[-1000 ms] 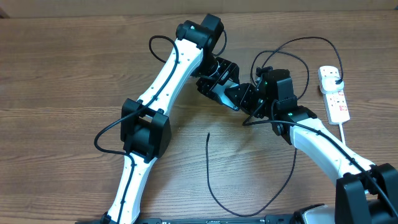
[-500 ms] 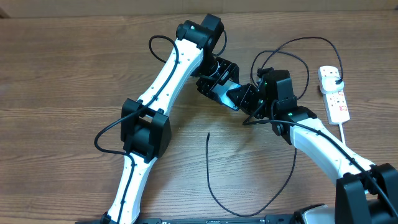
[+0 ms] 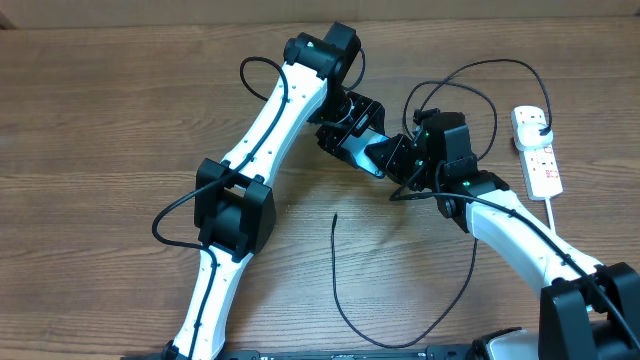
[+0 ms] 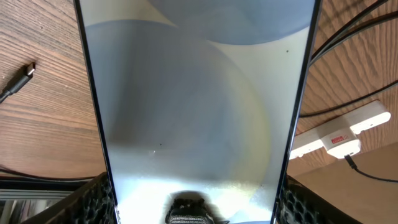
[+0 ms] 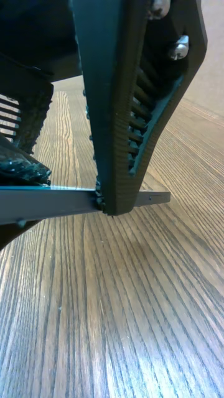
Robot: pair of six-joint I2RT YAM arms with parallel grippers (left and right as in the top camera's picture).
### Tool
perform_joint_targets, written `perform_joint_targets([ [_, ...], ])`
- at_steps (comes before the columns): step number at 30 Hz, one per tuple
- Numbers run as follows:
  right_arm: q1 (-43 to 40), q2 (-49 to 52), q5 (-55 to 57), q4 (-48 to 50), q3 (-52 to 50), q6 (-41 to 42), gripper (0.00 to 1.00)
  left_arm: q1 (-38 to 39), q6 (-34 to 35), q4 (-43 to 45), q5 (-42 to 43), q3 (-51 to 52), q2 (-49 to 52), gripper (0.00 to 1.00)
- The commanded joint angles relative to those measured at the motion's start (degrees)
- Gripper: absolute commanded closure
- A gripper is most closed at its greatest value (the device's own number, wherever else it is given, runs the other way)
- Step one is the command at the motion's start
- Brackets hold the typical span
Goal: Plug charger to phone and switch on socket
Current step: 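Open the left gripper and withdraw it, leaving phone in right gripper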
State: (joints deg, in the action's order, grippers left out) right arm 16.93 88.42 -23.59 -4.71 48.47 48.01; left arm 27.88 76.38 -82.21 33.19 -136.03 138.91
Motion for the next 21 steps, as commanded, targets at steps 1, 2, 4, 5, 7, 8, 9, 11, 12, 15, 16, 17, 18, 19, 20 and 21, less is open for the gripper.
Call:
perform_joint_targets([
  [1,0.17,0.35,1.09,-0.15,1.42,0.04,0.89,0.39,1.01,0.02,0.04,-1.66,0.04,0.96],
  [2,0.17,0.35,1.09,-0.15,1.42,0.04,0.90,0.39,0.98,0.02,0.07,-1.66,0.07,0.96],
  [4,0.17,0.35,1.09,-0.15,1.42,0.04,0.90,0.39,0.98,0.02,0.04,-1.66,0.04,0.96],
  [5,0.17,0.33,1.09,-0.15,1.42,0.04,0.91,0.39,0.98,0.02,0.04,-1.66,0.04,0.96],
  [7,0.17,0.35,1.07,-0.15,1.42,0.04,0.91,0.39,0.98,0.02,0.04,-1.66,0.07,0.96],
  [8,0.17,0.33,1.07,-0.15,1.42,0.04,0.91,0.39,0.98,0.02,0.04,-1.66,0.07,0.96],
  [9,0.17,0.35,1.07,-0.17,1.42,0.04,0.91,0.39,0.98,0.02,0.04,-1.66,0.07,0.96],
  [11,0.17,0.35,1.07,-0.15,1.42,0.04,0.91,0.39,0.98,0.00,0.02,-1.66,0.07,0.96],
  [12,0.17,0.35,1.07,-0.17,1.42,0.04,0.91,0.39,0.98,0.00,0.02,-1.66,0.07,0.96],
  [15,0.17,0.35,1.07,-0.31,1.42,0.02,0.91,0.39,0.98,0.00,0.02,-1.66,0.07,0.96],
  [16,0.17,0.33,1.07,-0.37,1.42,0.02,0.92,0.39,0.96,0.00,0.02,-1.66,0.07,0.94],
  [17,0.17,0.35,1.07,-0.39,1.42,0.02,0.93,0.39,0.96,0.00,0.02,-1.66,0.04,0.88],
  [18,0.17,0.35,1.07,-0.39,1.42,0.02,0.94,0.39,0.94,-0.02,-0.02,-1.66,0.07,0.81],
  [19,0.17,0.33,1.07,-0.39,1.42,0.02,0.94,0.39,0.87,-0.02,-0.20,-1.66,0.07,0.70],
  [20,0.17,0.33,1.07,-0.39,1.42,0.02,0.94,0.39,0.72,-0.02,-0.33,-1.66,0.07,0.59],
  [21,0.17,0.33,1.07,-0.39,1.42,0.02,0.95,0.39,0.72,-0.07,-0.37,-1.66,0.04,0.51],
])
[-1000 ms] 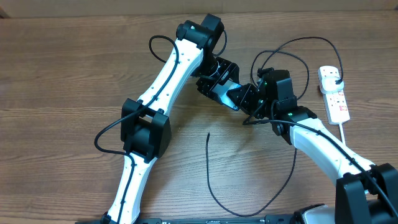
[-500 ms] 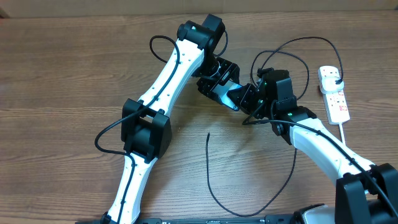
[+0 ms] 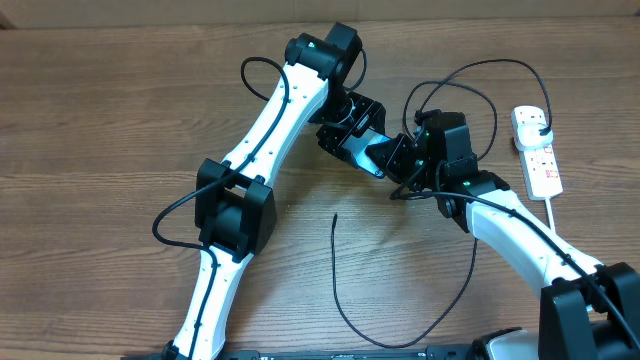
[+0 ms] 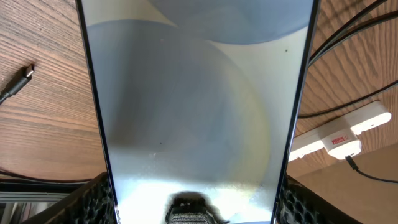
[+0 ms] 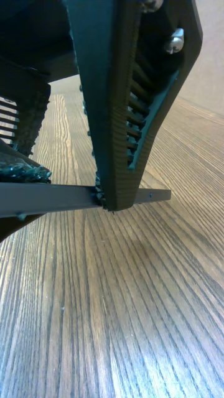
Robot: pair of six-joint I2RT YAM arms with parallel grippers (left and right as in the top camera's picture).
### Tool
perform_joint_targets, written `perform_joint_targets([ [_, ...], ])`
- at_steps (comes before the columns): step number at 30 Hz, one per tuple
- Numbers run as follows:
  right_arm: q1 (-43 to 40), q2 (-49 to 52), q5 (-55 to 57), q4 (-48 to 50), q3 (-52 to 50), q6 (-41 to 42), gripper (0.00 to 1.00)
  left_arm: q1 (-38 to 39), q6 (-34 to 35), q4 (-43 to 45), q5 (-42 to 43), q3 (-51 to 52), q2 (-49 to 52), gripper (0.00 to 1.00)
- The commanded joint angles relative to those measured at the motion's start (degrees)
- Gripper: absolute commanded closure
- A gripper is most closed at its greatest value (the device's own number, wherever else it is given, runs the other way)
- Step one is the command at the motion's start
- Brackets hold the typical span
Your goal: Plug charger to phone and switch on socket
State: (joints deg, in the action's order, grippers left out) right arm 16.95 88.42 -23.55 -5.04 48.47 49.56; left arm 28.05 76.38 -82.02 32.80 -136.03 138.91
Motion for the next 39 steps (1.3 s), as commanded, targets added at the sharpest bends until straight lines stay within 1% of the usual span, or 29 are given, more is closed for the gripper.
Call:
perform_joint_targets([
  [1,0.15,0.33,1.01,-0.09,1.42,-1.53,0.95,0.22,0.48,-0.24,0.04,-1.66,0.07,0.44],
  [2,0.15,0.33,1.01,-0.22,1.42,-1.53,0.95,0.22,0.33,-0.24,0.02,-1.66,0.07,0.37],
  [6,0.13,0.33,1.01,-0.24,1.42,-1.55,0.96,0.22,0.33,-0.24,0.02,-1.66,0.07,0.21],
  [10,0.13,0.33,1.01,-0.35,1.42,-1.55,0.96,0.13,0.33,-0.24,0.02,-1.66,0.04,0.02],
  [11,0.13,0.33,1.01,-0.46,1.42,-1.55,0.96,0.09,0.31,-0.24,0.02,-1.66,0.04,0.00],
  [21,0.13,0.33,1.05,-0.92,1.42,-1.62,0.96,-1.73,-4.04,-0.24,0.11,-1.66,0.04,0.00],
  [23,0.02,0.33,1.11,-0.92,1.42,-1.81,0.96,-2.99,-6.49,-0.28,0.55,-1.68,0.04,0.00],
  [24,-0.11,0.33,1.90,-1.25,1.42,-1.81,0.96,-4.55,-9.57,-0.57,1.84,-1.73,0.04,0.00],
  [30,-0.90,0.33,3.37,-2.21,1.42,-1.77,0.96,-10.08,-19.61,-0.87,5.44,-1.77,-0.11,0.00],
  [33,-1.33,0.33,3.32,-2.19,1.42,-0.96,0.96,-12.46,-22.64,-2.03,4.90,-1.77,-0.96,0.00],
  [39,-1.70,0.33,3.32,-0.92,1.42,6.12,0.96,-16.11,-27.02,-0.76,2.51,-1.77,-5.20,0.00],
])
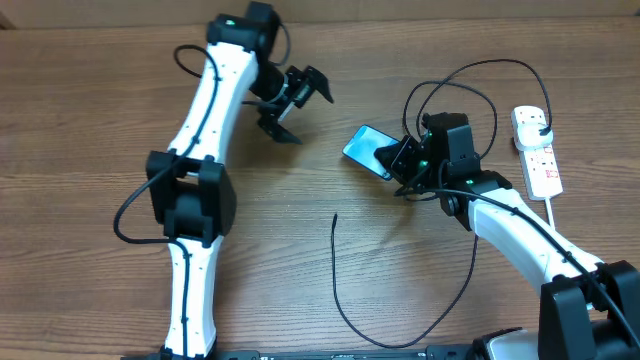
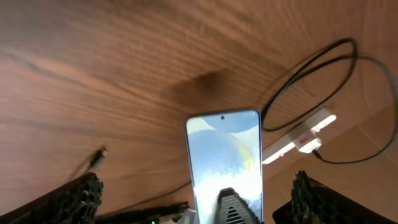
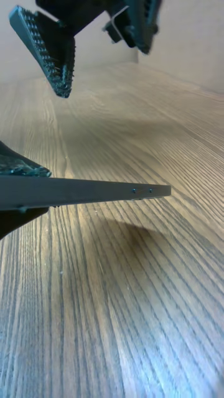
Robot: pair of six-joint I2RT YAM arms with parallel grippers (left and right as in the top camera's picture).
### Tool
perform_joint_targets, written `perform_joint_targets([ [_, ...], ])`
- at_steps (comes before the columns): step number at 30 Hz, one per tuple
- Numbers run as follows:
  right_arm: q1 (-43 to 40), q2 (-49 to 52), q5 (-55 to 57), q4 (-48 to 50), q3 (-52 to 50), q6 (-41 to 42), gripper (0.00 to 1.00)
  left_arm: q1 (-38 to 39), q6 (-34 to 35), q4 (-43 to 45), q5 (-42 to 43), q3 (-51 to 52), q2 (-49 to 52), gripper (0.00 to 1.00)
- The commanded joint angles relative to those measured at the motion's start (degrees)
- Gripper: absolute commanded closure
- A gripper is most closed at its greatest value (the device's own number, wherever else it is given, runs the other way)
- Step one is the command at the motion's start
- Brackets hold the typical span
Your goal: Plug charger to phone and switch on socket
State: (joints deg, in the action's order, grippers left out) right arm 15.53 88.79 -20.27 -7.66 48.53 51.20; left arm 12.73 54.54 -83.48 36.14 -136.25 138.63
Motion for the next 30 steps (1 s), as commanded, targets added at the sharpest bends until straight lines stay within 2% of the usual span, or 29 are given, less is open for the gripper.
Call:
perform_joint_targets([
  [1,-0.28,-0.04,-0.17,2.23,1.36,5.53,0.96,-1.16,-6.14,1.64,-0.68,-1.55,-5.79,0.00],
  [6,-0.28,-0.04,-2.86,7.19,1.36,12.72,0.96,-2.27,-8.76,5.53,0.96,-1.55,-10.21,0.00],
  [14,-0.28,-0.04,-7.45,21.27,1.38,26.97,0.96,-2.60,-8.74,11.34,13.60,-1.53,-12.00,0.00],
  [17,-0.28,-0.04,-6.91,26.82,1.38,32.26,0.96,-2.60,-7.74,12.31,15.43,-1.53,-12.00,0.00],
  [24,-0.28,-0.04,-5.29,30.53,1.38,45.40,0.96,-2.91,-7.58,13.55,19.41,-1.53,-12.00,0.00],
  [30,-0.28,-0.04,-4.76,38.40,1.38,49.35,0.96,-2.86,-7.58,13.53,19.17,-1.53,-12.00,0.00],
])
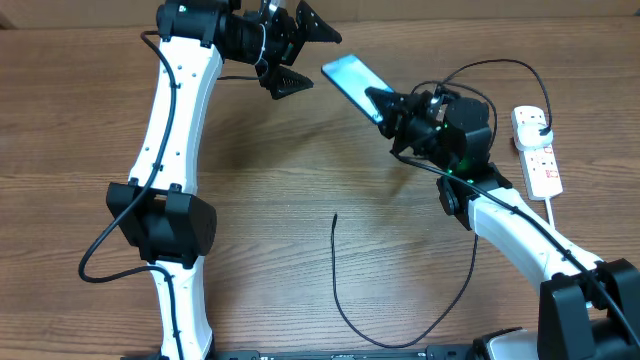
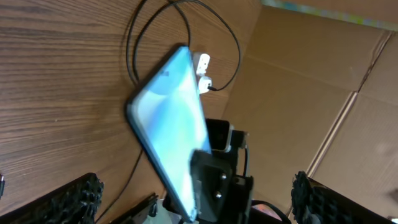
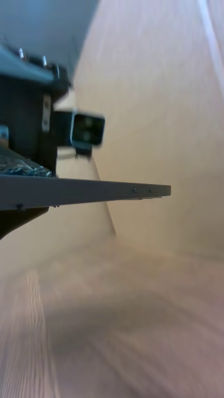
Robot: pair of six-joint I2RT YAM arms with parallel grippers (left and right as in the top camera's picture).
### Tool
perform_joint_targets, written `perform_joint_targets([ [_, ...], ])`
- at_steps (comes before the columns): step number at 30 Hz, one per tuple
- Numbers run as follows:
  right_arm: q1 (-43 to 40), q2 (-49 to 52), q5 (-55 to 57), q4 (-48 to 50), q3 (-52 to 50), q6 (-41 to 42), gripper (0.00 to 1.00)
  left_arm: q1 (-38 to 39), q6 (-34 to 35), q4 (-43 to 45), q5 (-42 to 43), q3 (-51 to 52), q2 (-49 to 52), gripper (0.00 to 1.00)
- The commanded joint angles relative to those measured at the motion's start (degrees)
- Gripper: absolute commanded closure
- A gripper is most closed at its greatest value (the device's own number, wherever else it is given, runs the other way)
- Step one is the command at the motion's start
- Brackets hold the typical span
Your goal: Plug charger to phone and switch on socket
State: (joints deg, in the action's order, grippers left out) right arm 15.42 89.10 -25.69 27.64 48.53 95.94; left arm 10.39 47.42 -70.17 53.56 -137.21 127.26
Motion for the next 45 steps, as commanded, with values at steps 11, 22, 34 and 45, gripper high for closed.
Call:
perform_joint_targets([
  [11,0.00,-0.35,-0.70,5.35,1.38,14.95,0.96,0.90,4.11,2.78,-5.73,-0.57,-0.63,0.00],
  [22,0.00,-0.35,-2.54,9.97,1.38,19.56,0.96,3.87,11.89,6.38,-9.90,-0.57,-0.61,0.00],
  [34,0.00,-0.35,-4.68,11.06,1.38,23.19,0.96,7.28,19.69,6.64,-18.95,-0.57,-0.61,0.00],
  [45,0.00,-0.35,-4.85,11.06,1.38,23.21,0.96,9.38,24.85,6.62,-19.69,-0.57,-0.61,0.00],
])
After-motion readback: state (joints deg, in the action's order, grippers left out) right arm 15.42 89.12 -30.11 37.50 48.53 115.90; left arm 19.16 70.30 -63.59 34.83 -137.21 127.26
